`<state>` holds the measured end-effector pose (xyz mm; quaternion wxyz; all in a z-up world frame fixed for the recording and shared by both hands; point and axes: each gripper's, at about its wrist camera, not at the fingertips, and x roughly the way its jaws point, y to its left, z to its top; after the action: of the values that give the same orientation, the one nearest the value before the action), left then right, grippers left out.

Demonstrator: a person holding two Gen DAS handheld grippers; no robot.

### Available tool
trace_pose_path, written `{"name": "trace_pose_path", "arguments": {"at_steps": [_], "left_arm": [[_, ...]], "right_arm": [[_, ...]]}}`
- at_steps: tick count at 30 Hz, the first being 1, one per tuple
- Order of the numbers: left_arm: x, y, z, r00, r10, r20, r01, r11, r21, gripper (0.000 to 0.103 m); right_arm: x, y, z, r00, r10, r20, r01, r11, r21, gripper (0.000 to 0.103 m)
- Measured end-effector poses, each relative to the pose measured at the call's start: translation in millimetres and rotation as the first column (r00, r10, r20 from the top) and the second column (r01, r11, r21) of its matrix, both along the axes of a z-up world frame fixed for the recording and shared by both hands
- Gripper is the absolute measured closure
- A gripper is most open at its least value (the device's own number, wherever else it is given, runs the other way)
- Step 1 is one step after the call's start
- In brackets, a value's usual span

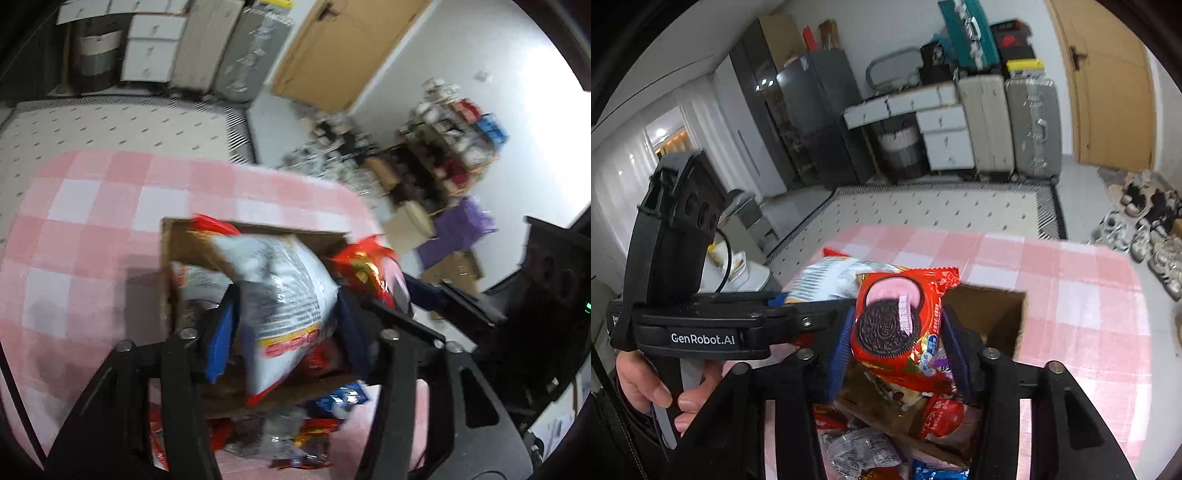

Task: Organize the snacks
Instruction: 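Carry both packets over the box and open both grippers, then withdraw both grippers from the box back toward the remaining snacks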

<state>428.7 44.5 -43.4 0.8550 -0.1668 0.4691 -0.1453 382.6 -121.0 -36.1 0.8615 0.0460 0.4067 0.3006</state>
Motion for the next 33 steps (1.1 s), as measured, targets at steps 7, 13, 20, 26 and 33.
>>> {"name": "trace_pose_path", "arguments": {"at_steps": [7,13,20,26,33], "left_arm": [[-6.0,13.7,-13.4,0.999,0.033,-0.014,-0.033,0.999,-0.014,0.031],[-19.0,21.9,-6.1,0.999,0.041,0.013,-0.041,0.999,-0.013,0.028],[-36.2,22.7,4.7,0.998,0.046,0.035,-0.047,0.999,0.005,0.024],[-56.4,18.6,13.6,0.996,0.019,0.083,-0.023,0.999,0.047,0.023],[-86.1,18.1,30.1,0.990,0.016,0.142,-0.028,0.996,0.085,0.021]], "right_arm": [[2.4,-5.5,-12.8,0.999,-0.040,0.025,0.041,0.999,-0.022,0.028],[-9.3,-17.1,3.2,0.995,-0.063,0.075,0.064,0.998,-0.006,0.027],[-26.7,-21.2,20.4,0.992,-0.058,0.112,0.059,0.998,-0.005,0.017],[-45.0,-21.2,27.8,0.991,-0.060,0.120,0.061,0.998,-0.007,0.017],[-63.0,-19.8,35.1,0.990,-0.057,0.128,0.058,0.998,-0.008,0.014]]}}
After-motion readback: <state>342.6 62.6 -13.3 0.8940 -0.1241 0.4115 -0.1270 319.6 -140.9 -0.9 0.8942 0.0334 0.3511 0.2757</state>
